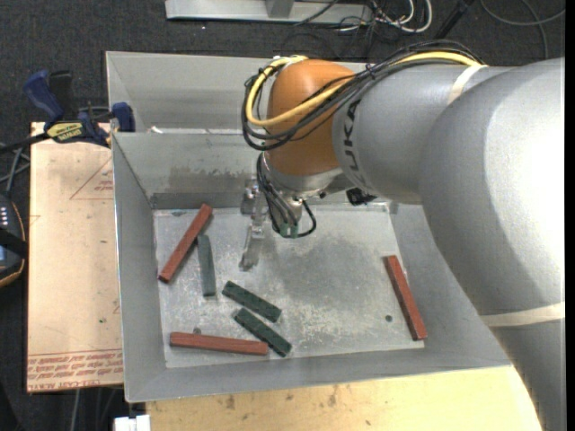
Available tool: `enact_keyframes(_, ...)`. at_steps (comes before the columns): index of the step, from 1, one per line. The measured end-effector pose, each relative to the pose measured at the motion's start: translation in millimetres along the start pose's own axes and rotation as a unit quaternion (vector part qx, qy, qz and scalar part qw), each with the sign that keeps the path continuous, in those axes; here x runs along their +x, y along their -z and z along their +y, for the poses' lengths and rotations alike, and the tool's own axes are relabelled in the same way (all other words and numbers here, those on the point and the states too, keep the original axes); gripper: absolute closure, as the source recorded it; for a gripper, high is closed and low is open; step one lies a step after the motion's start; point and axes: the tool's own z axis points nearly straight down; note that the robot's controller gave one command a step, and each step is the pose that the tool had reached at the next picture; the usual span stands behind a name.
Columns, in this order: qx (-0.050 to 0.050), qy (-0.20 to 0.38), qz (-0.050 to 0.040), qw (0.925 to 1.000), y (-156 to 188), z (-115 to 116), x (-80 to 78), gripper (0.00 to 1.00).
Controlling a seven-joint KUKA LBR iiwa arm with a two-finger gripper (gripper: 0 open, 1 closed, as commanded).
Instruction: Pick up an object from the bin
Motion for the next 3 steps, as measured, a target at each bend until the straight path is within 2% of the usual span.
enact_keyframes(1,0.0,0.038,-0.0014,0.9993,-23.0,7.9,42.1,0.0)
enact_keyframes(2,0.0,0.121,0.0034,0.9926,-29.1,4.1,66.9,0.0)
enact_keyframes(3,0.0,0.218,0.0007,0.976,-37.0,-18.4,71.0,1.0)
